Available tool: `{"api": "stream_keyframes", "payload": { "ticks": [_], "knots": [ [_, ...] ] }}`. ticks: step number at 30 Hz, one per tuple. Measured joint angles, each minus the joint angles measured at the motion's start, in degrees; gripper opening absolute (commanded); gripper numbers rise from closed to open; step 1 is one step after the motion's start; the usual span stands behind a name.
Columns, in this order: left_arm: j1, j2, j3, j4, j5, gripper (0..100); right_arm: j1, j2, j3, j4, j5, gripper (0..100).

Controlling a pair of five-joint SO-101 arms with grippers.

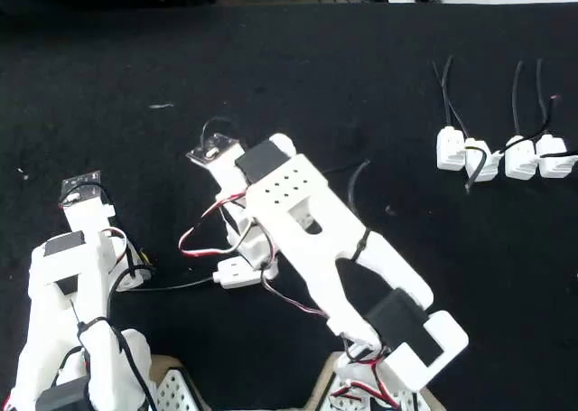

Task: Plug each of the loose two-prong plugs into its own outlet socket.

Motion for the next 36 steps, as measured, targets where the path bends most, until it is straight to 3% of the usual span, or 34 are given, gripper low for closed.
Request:
{"api": "stream_keyframes", "payload": {
  "ticks": [27, 36],
  "knots": [
    [-0.1, 0.0, 0.0, 1.5, 3.3, 22, -2.2, 0.1, 5.1, -4.4, 0.4, 1.1],
    [-0.1, 0.0, 0.0, 1.5, 3.3, 22, -2.3, 6.9, 5.1, -4.0, 0.4, 1.1]
  ]
}}
